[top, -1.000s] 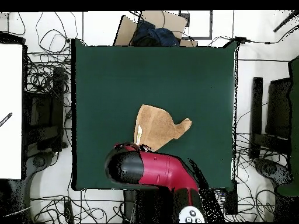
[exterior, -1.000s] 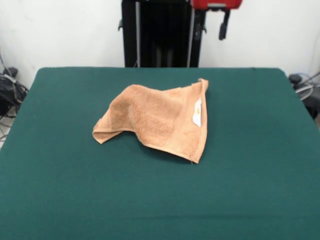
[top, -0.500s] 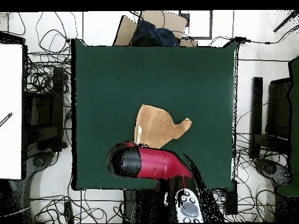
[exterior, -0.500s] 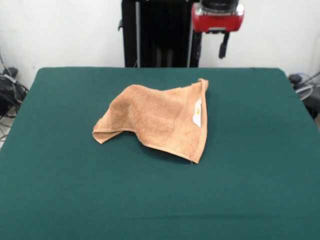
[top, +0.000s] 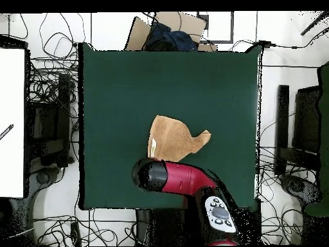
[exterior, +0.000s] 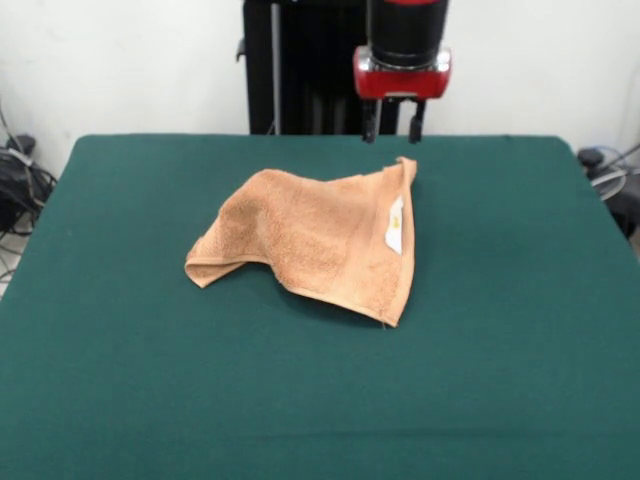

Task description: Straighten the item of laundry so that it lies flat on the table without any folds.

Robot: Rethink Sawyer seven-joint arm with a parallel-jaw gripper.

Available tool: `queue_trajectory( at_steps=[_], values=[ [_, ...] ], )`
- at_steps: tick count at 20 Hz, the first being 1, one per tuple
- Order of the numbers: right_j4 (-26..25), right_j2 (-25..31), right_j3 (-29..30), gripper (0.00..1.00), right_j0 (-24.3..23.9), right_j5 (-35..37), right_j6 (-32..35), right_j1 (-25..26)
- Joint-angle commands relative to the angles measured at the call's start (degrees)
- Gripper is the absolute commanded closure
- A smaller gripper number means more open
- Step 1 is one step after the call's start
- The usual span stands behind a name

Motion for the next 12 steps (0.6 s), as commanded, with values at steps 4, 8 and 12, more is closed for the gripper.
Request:
queue_trajectory(
  at_steps=[4,8,12],
  values=[
    [-3.96,-2.96,1.23,0.00,4.67,1.63,7.29,-6.42],
    [-4.64,-5.74,2.11,0.00,7.66,1.88,8.84,-9.04],
    [-4.32,-7.51,0.31,0.00,9.41,4.07,9.31,-9.76]
  ],
)
